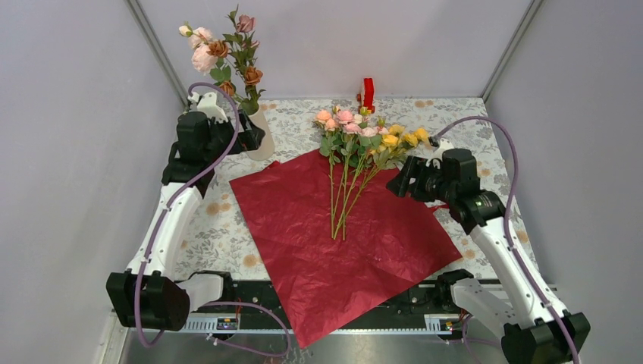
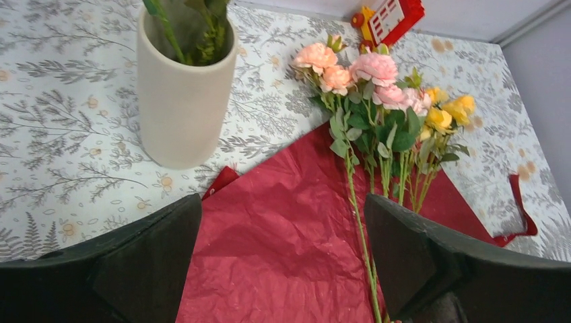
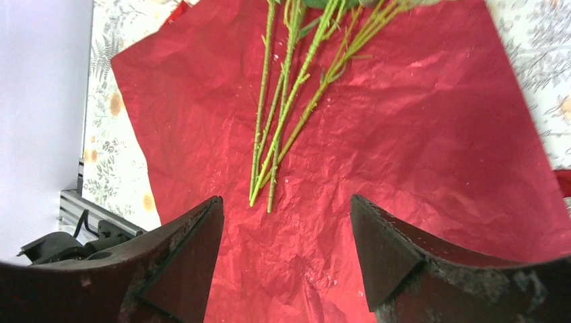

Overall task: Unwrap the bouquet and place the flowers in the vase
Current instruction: Pick up the fake flower from the wrapping paper.

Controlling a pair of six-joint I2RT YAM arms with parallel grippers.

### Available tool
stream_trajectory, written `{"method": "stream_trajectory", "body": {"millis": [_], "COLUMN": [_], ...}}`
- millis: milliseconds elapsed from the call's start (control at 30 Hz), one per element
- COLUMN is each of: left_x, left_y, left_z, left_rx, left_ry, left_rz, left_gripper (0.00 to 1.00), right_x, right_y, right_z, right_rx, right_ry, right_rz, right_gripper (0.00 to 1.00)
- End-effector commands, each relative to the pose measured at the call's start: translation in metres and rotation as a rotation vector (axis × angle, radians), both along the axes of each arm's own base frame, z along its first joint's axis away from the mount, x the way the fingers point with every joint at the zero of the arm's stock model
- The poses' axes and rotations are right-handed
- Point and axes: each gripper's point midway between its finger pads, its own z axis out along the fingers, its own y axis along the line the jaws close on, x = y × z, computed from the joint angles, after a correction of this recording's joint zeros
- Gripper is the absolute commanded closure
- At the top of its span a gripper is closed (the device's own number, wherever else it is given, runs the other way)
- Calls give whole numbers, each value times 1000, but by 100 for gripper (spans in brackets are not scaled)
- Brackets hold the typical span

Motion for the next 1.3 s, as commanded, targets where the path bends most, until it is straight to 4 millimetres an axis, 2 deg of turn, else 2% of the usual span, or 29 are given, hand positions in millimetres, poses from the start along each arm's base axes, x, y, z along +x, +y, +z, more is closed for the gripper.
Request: {"method": "stream_trajectory", "body": {"millis": [0, 200, 400, 533, 667, 800, 1033, 1267], "left_x": [-13, -25, -29, -32, -33, -33, -34, -34], "left_y": [-16, -18, -20, -25, -24, -24, -24, -23], "left_z": [28, 28, 32, 35, 35, 36, 36, 36], "left_rx": [-15, -20, -35, -50, -48, -42, -39, -36], "left_ry": [-50, -60, -69, -71, -68, -66, -57, -59], "left_rz": [-103, -110, -118, -139, -140, -141, -143, -140], "left_gripper": [1, 1, 1, 1, 1, 1, 1, 1], "right_x": [0, 13, 44, 65, 82, 98, 118, 133], "right_y": [19, 49, 86, 110, 112, 103, 110, 102], "right_z": [-21, -51, -82, -94, -116, -129, -136, -150], "right_rx": [75, 32, 17, -32, -105, -179, -224, -303], "right_ry": [119, 177, 239, 273, 309, 295, 295, 304], "right_rz": [4, -52, -70, -47, -83, -142, -140, -184], "right_gripper": [26, 29, 39, 46, 50, 52, 56, 60]}}
